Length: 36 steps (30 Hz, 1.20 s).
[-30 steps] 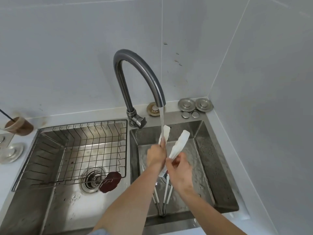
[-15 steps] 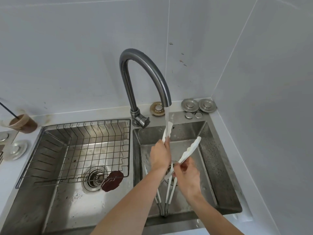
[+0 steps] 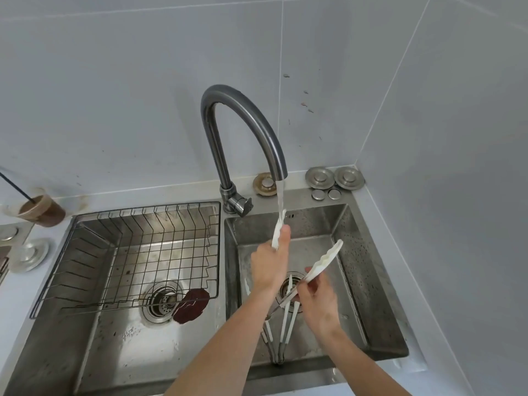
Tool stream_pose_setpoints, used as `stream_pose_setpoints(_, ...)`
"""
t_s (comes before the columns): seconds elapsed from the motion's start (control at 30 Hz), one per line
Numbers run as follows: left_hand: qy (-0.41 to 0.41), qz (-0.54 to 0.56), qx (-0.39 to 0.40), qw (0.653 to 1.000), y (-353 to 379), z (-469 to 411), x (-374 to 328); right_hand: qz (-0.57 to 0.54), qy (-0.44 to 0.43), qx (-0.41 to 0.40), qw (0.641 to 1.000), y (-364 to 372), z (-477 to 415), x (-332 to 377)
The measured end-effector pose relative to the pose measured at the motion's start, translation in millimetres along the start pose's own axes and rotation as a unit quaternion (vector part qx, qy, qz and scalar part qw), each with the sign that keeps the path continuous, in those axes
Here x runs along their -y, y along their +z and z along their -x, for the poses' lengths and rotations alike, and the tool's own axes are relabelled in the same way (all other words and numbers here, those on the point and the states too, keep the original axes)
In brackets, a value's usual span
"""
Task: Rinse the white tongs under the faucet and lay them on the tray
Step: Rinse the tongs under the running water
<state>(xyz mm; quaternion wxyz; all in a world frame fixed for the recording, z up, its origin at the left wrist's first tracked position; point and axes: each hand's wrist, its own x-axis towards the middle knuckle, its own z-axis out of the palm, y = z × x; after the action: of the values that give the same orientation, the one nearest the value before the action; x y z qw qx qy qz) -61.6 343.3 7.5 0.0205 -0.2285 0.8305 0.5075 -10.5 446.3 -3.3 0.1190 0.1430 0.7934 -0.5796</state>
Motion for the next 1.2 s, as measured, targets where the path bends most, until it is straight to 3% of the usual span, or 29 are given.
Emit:
stream_pose_setpoints(0.2,0.014,-0.01,-0.002,1.0,-8.9,0.0,0.8,-0.057,0.065,0.064,0.994,9.0,-11.0,2.3)
stream_pose_setpoints(0.4,0.078,0.032,0.03,0.996,-2.7,8.7,4.6,-0.1,0.115,0.111,0.982,-1.3,-26.2,2.9)
stream_pose_setpoints(0.6,0.034,-0.006,-0.094,0.995,-7.4,5.4,-3.2,-0.089,0.089,0.133,0.983,3.4,-20.9,1.9)
stream_pose_setpoints(0.97,0.19,0.037,-0.101,0.976,-14.0,3.9,-7.0,0.012,0.012,0.044,0.999,6.1,-12.6,7.2)
stream_pose_setpoints(1.2,0.2,0.0,-0.139,0.97,-1.9,-2.6,-20.4,-0.014,-0.031,-0.024,0.999,-4.2,11.7,9.1)
